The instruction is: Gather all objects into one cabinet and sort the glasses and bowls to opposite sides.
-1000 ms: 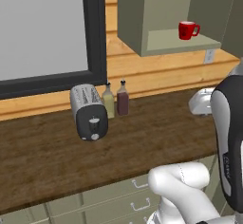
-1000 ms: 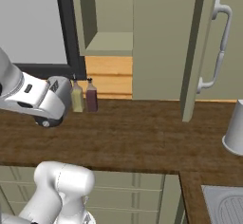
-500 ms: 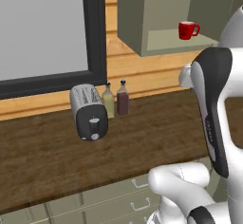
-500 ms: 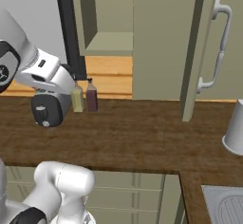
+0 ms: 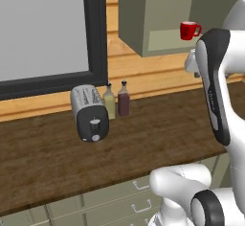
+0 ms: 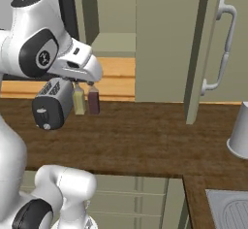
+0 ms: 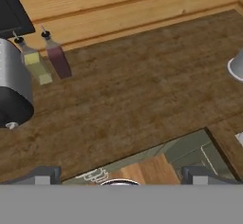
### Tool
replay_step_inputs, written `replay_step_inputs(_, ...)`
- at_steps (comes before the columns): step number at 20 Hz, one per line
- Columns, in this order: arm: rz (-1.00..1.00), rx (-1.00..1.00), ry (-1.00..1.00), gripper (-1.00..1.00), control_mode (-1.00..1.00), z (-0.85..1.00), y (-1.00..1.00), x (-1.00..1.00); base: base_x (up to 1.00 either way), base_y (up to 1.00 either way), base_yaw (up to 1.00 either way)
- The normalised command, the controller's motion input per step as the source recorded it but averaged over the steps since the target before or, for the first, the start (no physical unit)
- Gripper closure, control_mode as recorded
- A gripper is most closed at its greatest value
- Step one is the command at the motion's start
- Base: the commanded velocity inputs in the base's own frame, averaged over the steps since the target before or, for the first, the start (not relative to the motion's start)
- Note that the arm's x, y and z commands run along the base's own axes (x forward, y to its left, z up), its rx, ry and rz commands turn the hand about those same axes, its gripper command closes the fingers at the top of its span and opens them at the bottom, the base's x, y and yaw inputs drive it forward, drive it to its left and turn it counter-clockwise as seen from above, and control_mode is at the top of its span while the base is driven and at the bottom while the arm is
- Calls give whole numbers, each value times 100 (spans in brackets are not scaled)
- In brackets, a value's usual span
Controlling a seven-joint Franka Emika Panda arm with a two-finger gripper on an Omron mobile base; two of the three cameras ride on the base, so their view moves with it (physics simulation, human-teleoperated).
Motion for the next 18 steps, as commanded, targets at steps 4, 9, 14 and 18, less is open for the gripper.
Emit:
replay_step_inputs(4,9,0,-8,-100,-100,0,-14,28,0,0,0)
replay_step_inputs(9,9,0,-11,-100,-100,0,-10,29,0,0,0)
replay_step_inputs(14,2,0,-18,-100,-100,1,-7,51,0,0,0)
replay_step_inputs(18,0,0,-22,-100,-100,1,-11,62,0,0,0)
